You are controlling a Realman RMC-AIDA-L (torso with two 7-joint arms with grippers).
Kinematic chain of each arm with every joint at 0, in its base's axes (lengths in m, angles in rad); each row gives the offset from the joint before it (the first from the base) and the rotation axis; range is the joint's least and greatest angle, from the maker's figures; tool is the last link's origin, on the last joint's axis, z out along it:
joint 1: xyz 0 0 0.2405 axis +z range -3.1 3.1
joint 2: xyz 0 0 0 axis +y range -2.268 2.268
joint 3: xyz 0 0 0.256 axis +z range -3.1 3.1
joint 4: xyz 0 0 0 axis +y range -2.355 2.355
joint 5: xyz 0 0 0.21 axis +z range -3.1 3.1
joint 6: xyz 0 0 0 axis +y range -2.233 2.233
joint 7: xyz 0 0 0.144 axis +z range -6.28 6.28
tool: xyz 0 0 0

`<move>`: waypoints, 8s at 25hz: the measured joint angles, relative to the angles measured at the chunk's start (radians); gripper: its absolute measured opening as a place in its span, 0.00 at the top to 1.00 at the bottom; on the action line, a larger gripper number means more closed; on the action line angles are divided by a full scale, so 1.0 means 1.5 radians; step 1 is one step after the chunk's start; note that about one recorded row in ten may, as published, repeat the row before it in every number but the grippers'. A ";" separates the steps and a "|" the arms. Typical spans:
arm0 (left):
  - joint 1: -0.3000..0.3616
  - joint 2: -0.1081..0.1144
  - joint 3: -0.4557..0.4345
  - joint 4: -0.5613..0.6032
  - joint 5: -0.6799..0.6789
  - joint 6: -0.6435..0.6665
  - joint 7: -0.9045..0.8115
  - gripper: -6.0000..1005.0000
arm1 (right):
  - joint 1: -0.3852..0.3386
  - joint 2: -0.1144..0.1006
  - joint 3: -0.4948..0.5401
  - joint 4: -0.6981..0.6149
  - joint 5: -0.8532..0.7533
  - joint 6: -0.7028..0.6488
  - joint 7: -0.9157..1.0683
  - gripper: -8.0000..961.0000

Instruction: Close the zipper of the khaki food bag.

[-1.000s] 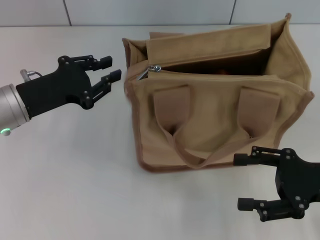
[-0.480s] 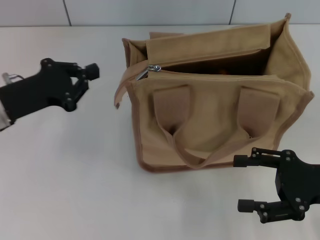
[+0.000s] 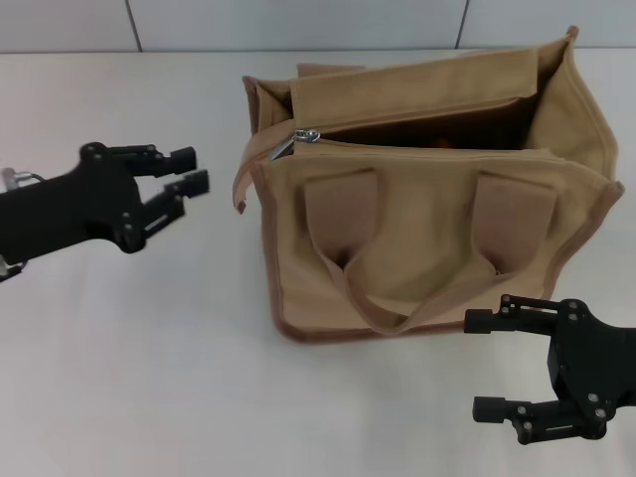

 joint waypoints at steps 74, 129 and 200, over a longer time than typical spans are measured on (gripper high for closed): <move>-0.073 -0.043 0.009 -0.034 -0.112 0.074 0.099 0.97 | 0.219 -0.057 -0.089 -0.099 0.239 -0.017 0.591 0.23; -0.136 -0.049 0.012 -0.129 -0.199 0.057 0.102 0.96 | 0.325 -0.022 -0.320 -0.198 0.176 0.193 0.891 0.65; -0.097 -0.044 -0.046 -0.154 -0.256 0.019 0.106 0.96 | 0.046 -0.048 -0.142 -0.258 0.398 -0.054 0.538 0.59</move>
